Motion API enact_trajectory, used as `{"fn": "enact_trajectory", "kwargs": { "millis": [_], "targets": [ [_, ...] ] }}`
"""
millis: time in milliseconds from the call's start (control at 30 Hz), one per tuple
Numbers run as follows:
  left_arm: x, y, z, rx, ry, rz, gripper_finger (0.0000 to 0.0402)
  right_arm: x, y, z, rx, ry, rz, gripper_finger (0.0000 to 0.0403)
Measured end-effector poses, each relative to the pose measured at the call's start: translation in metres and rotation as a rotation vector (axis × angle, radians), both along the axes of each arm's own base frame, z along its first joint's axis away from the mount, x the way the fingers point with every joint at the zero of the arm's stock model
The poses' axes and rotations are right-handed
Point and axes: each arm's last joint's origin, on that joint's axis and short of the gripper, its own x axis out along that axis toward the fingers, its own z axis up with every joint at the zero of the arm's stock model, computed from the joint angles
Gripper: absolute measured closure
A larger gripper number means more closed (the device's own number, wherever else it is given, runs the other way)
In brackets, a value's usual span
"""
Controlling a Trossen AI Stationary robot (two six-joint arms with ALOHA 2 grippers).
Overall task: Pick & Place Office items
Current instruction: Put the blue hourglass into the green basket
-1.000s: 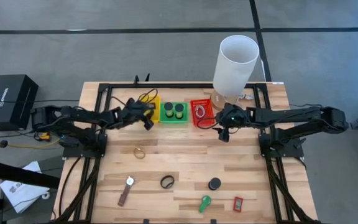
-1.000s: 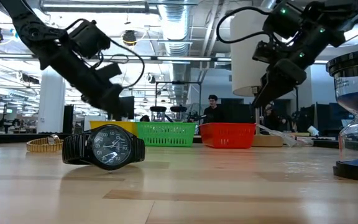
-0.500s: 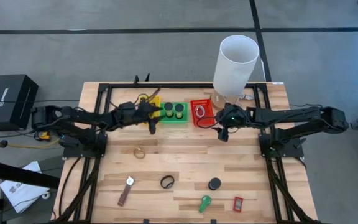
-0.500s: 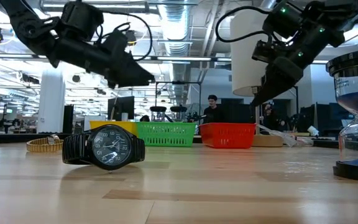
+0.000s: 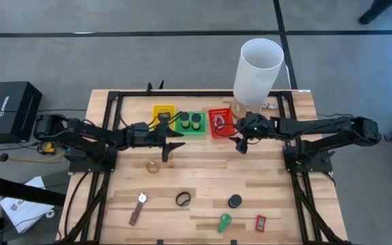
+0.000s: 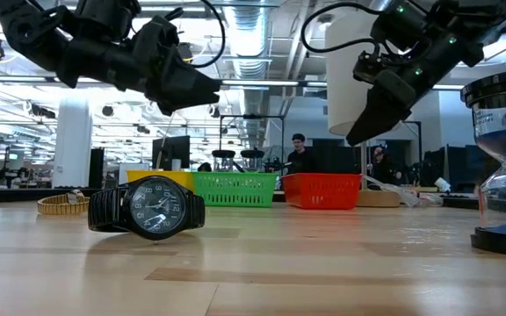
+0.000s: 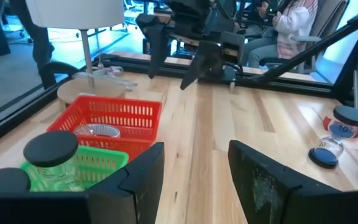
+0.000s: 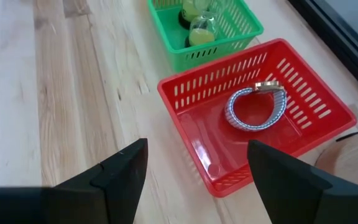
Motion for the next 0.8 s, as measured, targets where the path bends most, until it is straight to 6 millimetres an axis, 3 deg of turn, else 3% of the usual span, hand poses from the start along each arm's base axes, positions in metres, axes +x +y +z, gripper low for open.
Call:
{"fn": "enact_trajectory", "kwargs": {
  "millis": [333, 533, 800],
  "targets": [
    [0.001, 0.002, 0.006, 0.009, -0.065, 0.012, 0.0229, 0.002, 0.002, 0.002, -0.021, -0.015, 0.052, 0.0137],
    [0.001, 0.002, 0.009, 0.012, -0.093, 0.012, 0.0229, 0.005, 0.022, 0.002, 0.080, -0.041, 0.392, 0.0137],
    [0.001, 0.002, 0.011, 0.014, -0.109, 0.012, 0.0229, 0.005, 0.066, 0.005, 0.280, -0.092, 0.784, 0.0137]
  ]
}}
